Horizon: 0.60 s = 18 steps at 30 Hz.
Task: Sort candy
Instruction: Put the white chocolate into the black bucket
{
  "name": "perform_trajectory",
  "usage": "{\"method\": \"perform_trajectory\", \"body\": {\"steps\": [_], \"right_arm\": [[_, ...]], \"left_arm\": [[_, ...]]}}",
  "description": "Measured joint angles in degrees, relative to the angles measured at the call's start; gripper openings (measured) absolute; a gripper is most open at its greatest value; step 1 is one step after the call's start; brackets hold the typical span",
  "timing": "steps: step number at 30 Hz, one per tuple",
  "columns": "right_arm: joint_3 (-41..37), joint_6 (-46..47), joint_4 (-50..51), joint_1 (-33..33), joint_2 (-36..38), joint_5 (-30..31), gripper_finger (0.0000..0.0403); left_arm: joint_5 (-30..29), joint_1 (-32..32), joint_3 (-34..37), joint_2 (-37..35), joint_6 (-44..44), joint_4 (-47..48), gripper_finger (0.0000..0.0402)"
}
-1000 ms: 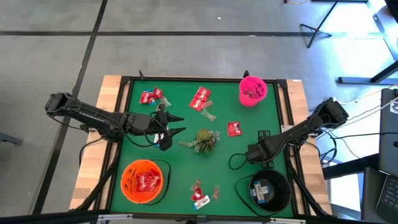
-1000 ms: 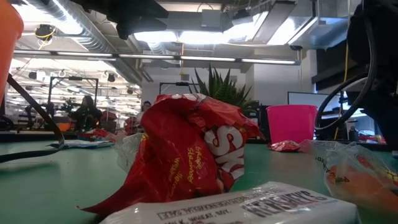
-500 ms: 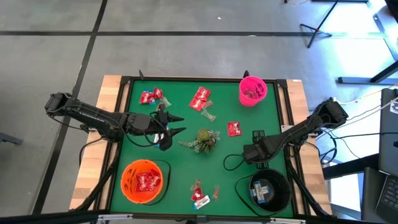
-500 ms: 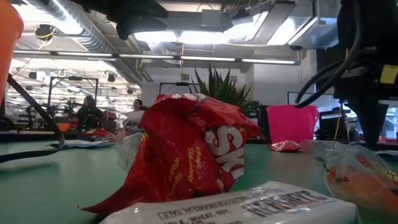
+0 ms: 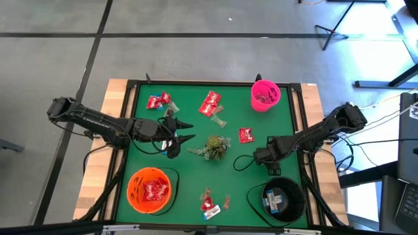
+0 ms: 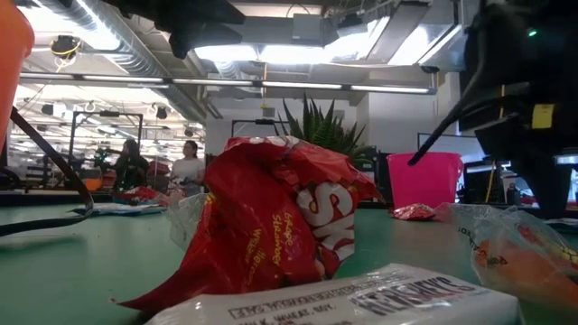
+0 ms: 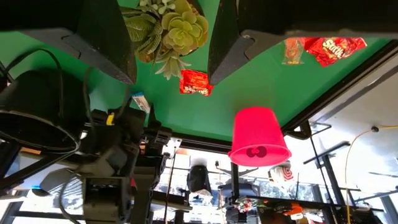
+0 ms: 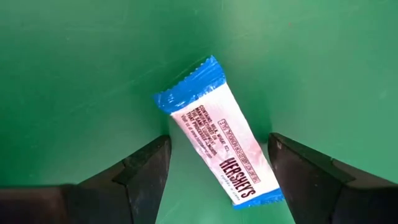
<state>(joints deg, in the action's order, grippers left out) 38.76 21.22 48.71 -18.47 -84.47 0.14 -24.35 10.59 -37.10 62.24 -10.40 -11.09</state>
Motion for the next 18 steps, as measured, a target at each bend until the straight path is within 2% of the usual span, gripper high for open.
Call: {"method": "perform_trajectory", "body": {"steps": [5,14,18], "right_arm": [[-0.09,-0.77,-0.29,2.41,0.01,-2.21,0.0250],[0.11,1.32,-0.59,2.36,0.07,-1.07,0.0116],[1.68,1.56,0.55,2.36,-0.09,-0.27,0.0090]], "left_arm": [[0.12,0.00,0.00,0.00,-0.02,-0.01,0.0188],[0.10,0.00,0.00,0.00,-0.05,-0.02,0.0188],[0.10,0.00,0.00,0.00,-0.34,-0.02,0.0188]]}}
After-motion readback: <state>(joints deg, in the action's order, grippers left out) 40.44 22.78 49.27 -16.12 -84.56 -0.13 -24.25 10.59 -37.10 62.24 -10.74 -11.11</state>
